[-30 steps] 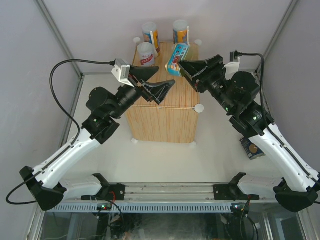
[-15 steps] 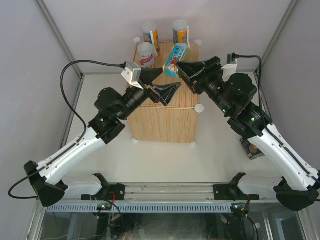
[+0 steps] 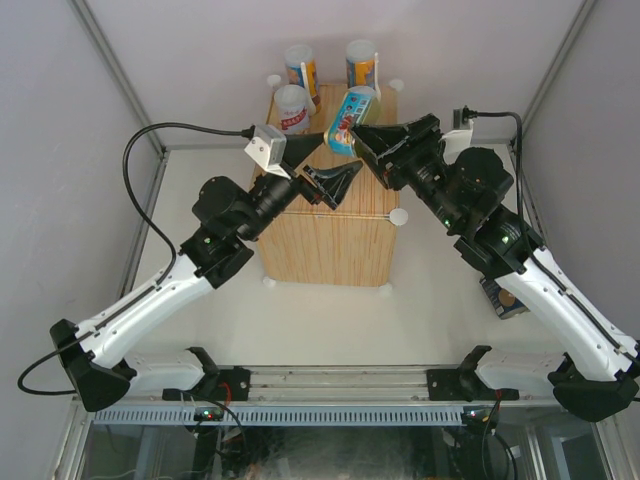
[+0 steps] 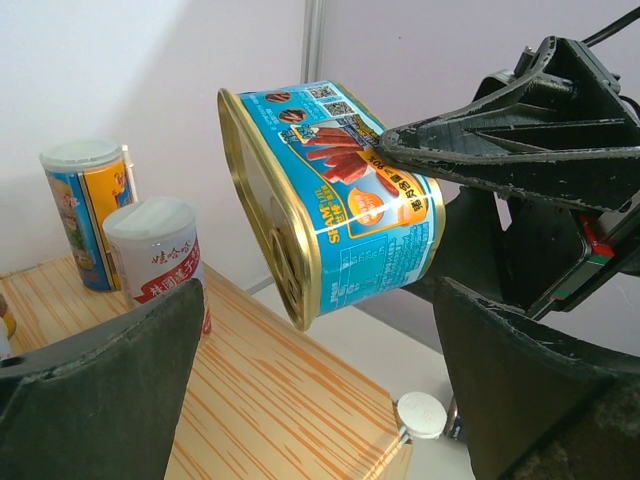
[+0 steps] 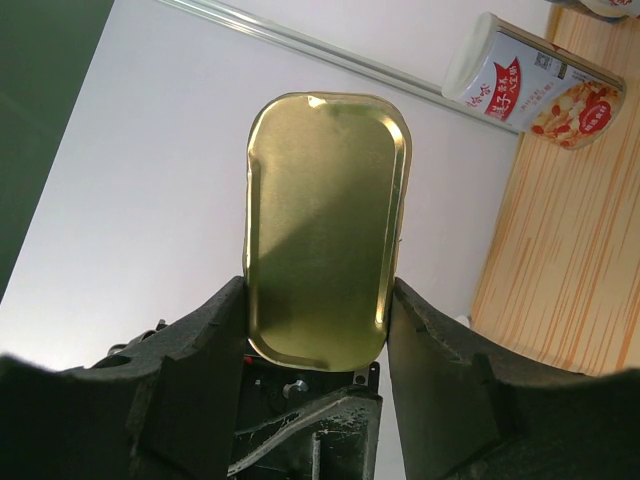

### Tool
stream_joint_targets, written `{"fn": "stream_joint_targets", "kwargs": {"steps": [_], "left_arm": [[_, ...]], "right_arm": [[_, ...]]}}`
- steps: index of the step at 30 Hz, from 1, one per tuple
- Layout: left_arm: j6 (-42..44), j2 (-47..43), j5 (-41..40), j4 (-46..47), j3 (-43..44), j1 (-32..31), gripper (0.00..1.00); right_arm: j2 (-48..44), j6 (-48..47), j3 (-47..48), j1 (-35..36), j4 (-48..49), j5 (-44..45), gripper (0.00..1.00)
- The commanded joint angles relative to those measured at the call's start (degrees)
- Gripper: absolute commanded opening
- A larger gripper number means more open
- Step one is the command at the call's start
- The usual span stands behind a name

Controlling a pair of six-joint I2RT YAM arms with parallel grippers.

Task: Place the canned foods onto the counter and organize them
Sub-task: Place the canned food on the counter.

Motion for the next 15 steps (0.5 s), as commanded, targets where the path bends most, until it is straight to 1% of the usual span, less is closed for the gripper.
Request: {"fn": "stream_joint_targets", "kwargs": {"steps": [1, 15], "left_arm": [[1.8, -0.7, -1.6, 3.4, 1.8, -0.5, 1.00], [2.4, -0.7, -1.5, 4.3, 2.3, -0.7, 0.99]], "right_arm": [[-0.7, 1.1, 2.4, 1.0, 5.5, 0.7, 0.00], [0.2, 1.4, 2.0, 1.9, 5.9, 0.9, 0.00]]}}
